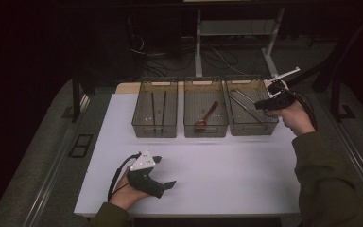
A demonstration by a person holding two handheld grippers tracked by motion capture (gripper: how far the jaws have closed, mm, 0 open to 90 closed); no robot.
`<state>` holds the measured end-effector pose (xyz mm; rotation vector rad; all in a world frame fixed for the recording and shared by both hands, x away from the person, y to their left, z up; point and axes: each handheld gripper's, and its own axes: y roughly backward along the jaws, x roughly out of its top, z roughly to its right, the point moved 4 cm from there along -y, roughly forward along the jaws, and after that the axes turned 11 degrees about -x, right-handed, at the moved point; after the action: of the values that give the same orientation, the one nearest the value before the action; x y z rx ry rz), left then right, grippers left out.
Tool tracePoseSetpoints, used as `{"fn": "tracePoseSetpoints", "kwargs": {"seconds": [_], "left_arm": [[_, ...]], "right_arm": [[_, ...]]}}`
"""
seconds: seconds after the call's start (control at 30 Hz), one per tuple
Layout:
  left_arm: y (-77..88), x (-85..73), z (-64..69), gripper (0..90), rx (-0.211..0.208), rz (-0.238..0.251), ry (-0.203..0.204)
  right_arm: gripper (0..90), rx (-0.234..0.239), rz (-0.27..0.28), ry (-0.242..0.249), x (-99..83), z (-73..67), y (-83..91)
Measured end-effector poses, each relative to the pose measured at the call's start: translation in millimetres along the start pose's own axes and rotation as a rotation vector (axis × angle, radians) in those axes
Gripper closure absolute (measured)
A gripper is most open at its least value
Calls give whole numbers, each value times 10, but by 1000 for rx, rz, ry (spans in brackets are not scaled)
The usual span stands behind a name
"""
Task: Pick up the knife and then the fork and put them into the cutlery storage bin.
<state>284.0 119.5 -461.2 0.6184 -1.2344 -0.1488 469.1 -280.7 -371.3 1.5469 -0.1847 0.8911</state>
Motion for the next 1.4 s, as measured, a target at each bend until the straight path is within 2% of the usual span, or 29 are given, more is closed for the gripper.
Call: {"fn": "tracePoseSetpoints", "kwargs": {"seconds": [0.2,0.37,0.6,0.73,1.13,1.4], "left_arm": [[2,-1,-2,0,-2,-3,0],[1,-1,-1,0,-4,-3,1],[1,-2,1,0,-6,-2,1],[-5,-1,3,0,-7,0,2],[-11,-1,11,0,-10,2,3],[-11,0,13,0,-12,-4,-2]], "right_arm": [[829,-33,-39,10,91,36,-188],[828,-34,-75,3,143,41,-347],[828,-38,-134,-6,124,47,-560],[828,-40,-176,10,88,36,-659],[823,-52,-261,37,7,8,-828],[801,-54,-255,37,-1,25,-805]]}}
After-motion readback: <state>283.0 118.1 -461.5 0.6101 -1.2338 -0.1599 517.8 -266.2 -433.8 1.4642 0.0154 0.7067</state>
